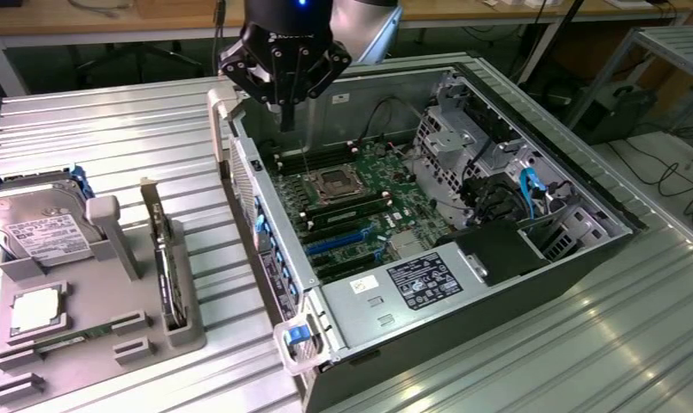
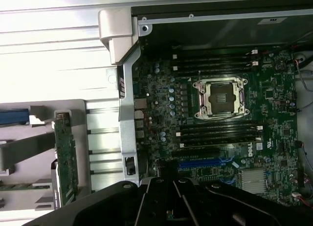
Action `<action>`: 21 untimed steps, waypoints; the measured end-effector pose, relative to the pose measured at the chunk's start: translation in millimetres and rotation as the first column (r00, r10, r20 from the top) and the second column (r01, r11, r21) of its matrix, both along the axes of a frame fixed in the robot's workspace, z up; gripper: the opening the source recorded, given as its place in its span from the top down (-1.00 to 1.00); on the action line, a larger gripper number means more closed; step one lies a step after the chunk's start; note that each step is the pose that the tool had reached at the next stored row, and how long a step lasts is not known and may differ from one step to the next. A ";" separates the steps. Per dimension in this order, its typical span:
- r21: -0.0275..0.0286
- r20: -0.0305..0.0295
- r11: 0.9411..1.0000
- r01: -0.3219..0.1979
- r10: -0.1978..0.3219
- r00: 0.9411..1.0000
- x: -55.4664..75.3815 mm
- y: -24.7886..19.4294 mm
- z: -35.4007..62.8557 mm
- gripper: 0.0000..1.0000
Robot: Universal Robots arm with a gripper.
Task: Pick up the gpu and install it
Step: 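Reach for the gpu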
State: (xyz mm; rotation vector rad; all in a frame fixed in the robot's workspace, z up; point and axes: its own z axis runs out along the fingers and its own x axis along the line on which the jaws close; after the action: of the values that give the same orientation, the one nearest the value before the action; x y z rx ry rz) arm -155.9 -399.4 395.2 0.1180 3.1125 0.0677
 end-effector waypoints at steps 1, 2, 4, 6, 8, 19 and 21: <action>0.000 0.000 1.000 0.000 0.000 1.000 -0.3 0.0 0.0 0.79; 0.000 0.000 1.000 0.000 0.000 1.000 -0.5 0.0 0.0 0.79; 0.000 0.000 1.000 0.000 0.000 1.000 -1.1 -0.1 0.0 0.79; 0.000 0.000 1.000 0.000 0.000 1.000 -1.8 -0.1 0.0 0.79; 0.000 0.000 1.000 0.000 0.000 1.000 -2.5 -0.2 0.0 0.79; 0.000 0.000 1.000 0.000 0.000 1.000 -6.3 -0.6 0.0 0.79; 0.000 0.000 1.000 0.000 0.000 1.000 -7.1 -0.7 0.0 0.79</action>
State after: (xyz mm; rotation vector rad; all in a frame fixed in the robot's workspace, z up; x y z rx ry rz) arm -163.0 -400.1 395.2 0.1180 3.1125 0.0677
